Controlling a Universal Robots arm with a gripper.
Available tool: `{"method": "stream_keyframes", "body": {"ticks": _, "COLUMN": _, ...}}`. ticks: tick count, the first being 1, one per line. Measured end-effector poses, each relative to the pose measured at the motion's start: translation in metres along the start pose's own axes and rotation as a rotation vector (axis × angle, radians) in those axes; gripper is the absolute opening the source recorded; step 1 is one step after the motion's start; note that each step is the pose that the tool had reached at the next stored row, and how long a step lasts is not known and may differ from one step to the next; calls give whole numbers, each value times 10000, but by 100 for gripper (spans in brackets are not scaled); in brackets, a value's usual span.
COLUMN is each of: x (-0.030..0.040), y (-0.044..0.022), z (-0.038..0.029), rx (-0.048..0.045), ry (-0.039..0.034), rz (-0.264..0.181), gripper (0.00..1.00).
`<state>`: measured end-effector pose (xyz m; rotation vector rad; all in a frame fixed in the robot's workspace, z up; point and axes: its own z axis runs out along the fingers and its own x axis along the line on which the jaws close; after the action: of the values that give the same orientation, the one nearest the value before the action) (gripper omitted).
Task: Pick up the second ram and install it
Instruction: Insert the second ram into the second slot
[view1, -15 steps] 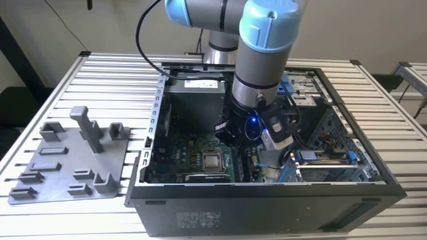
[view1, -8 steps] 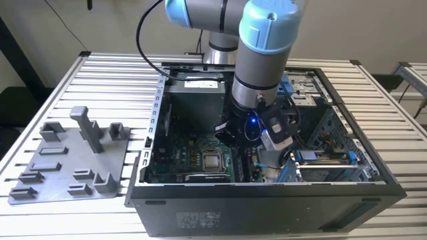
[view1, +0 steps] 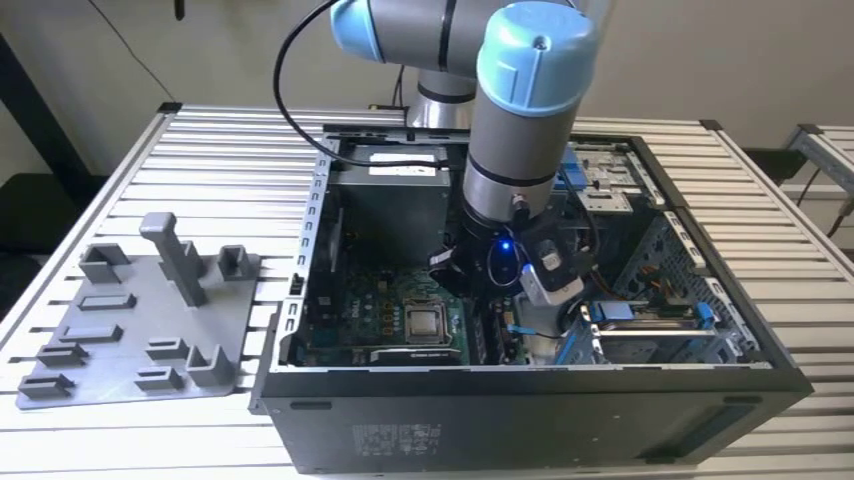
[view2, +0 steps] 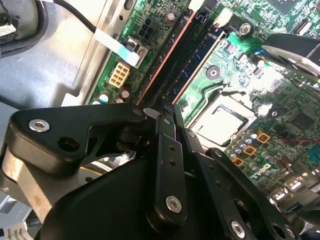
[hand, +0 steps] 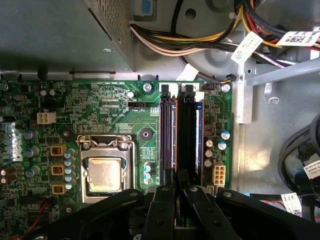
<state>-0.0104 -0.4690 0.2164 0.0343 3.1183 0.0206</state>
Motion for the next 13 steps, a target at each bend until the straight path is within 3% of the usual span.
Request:
{"method": "stream_keyframes", "body": {"ticks": 3, "x": 0, "y": 0, "z": 4, "rx": -2, "ry": -1, "rz": 0, "gripper": 14}}
{"method": "stream_keyframes", "body": {"ticks": 5, "x": 0, "y": 0, "z": 5, "rx": -1, "ry": -1, "rz": 0, "gripper": 21}}
{"method": "stream_keyframes", "body": {"ticks": 7, "x": -2, "y": 0, "z": 5, "rx": -10, "ry": 3, "rz": 1, "gripper": 21}}
{"method": "stream_keyframes", "body": {"ticks": 8, "x": -2, "y": 0, "z": -10, "rx": -42, "ry": 12, "rz": 10, "gripper": 28}}
{"method": "stream_keyframes", "body": {"ticks": 13, "x": -6, "y": 3, "z": -184, "rx": -59, "ry": 11, "rz": 101, "gripper": 28}}
